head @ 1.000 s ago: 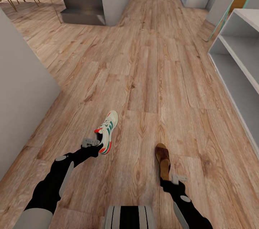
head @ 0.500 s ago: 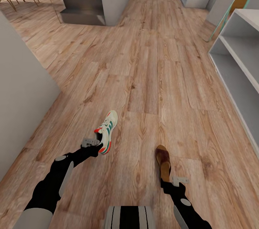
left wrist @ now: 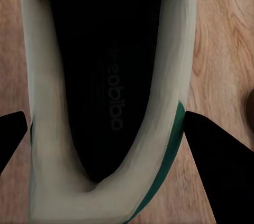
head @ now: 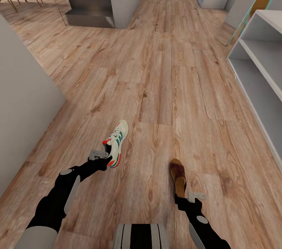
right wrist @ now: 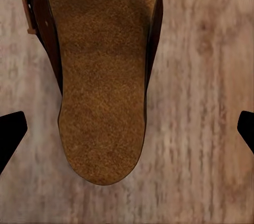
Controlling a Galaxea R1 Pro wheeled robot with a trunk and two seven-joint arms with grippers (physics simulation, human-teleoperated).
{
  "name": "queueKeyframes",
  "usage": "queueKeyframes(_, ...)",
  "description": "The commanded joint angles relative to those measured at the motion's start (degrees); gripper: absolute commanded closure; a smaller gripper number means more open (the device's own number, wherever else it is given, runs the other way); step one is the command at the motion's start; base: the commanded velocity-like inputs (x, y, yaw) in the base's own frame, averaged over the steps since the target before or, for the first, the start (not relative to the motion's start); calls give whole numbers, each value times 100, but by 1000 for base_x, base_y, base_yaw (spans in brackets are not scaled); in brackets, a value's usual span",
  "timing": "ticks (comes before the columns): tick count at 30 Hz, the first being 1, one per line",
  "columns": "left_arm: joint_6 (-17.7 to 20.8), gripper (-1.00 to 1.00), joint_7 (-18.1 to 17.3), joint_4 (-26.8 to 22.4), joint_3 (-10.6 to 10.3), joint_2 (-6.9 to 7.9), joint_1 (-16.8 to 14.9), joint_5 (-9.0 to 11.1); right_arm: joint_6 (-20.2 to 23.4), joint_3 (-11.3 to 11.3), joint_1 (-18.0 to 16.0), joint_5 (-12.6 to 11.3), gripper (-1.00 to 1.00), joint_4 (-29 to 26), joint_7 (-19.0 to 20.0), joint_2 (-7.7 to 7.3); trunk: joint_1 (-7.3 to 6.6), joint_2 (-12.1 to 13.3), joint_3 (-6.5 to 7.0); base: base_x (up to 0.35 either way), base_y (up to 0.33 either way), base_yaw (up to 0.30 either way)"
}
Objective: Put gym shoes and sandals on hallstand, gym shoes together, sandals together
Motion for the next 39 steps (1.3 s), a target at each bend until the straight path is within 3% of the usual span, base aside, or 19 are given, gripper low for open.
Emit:
queueKeyframes(1,44,100,-32,-4,11,-2,-2,7,-27,11,-2,-60,-100,2,-16,0,0,-1,-3,88,0,0)
queueKeyframes(23,42,100,-40,-41,14,2,3,13,-27,11,-2,-60,-100,-9,-16,6,0,-1,-3,31,0,0)
queueKeyframes(39,48,100,-40,-58,28,7,4,16,-27,7,-2,-67,-100,-17,-16,7,41,-23,-457,0,0,0)
